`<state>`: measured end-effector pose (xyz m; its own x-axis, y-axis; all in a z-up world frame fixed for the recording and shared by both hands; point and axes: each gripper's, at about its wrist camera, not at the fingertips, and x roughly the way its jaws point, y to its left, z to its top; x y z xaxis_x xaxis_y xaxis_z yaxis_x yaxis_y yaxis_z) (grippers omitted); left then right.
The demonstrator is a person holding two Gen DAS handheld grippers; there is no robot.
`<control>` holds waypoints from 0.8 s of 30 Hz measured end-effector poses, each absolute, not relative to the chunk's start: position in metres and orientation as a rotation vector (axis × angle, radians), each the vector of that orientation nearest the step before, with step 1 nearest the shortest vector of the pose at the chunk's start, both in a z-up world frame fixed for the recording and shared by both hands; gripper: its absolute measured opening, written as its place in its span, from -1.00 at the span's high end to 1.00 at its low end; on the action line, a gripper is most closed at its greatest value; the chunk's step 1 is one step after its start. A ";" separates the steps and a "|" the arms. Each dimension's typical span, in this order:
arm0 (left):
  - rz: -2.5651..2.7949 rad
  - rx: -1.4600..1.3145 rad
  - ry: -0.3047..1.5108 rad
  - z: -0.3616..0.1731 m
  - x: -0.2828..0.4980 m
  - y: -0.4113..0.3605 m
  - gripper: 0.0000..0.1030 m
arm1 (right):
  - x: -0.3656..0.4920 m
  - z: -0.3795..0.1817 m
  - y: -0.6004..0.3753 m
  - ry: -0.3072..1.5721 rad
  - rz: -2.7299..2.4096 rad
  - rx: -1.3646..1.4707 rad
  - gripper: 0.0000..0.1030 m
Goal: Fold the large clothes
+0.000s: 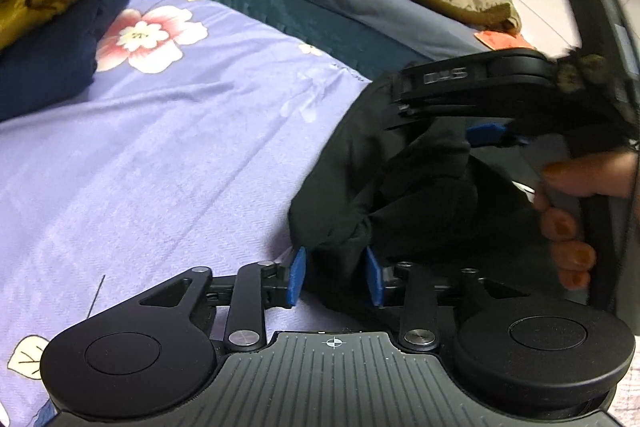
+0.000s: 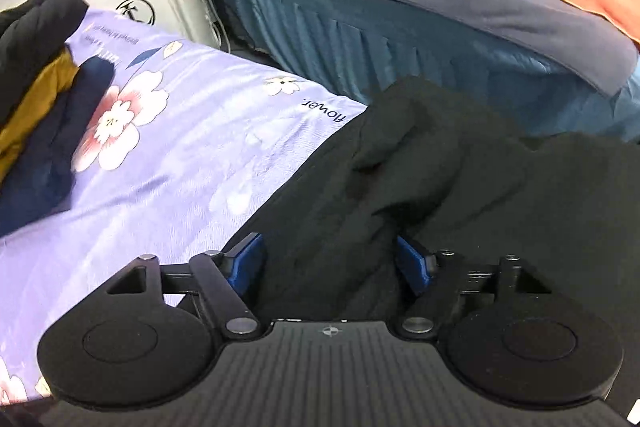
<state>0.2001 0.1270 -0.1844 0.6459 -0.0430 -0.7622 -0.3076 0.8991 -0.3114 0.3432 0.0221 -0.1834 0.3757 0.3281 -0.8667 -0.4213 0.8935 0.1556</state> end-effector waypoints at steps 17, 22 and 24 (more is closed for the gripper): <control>0.272 -0.558 0.792 -0.144 0.188 0.191 -1.00 | 0.313 -0.111 -0.130 0.859 0.407 0.113 -0.90; 0.075 -0.493 0.835 -0.144 0.214 0.152 -1.00 | 0.298 -0.130 -0.212 0.904 0.272 0.270 -0.93; 0.021 -0.482 0.849 -0.147 0.223 0.140 -1.00 | 0.292 -0.148 -0.243 0.954 0.273 0.404 -0.93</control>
<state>0.2227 0.1402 -0.1467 0.6668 -0.1711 -0.7253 -0.2069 0.8925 -0.4008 0.2916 -0.2429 -0.1483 0.5532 0.3986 -0.7315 -0.0489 0.8921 0.4492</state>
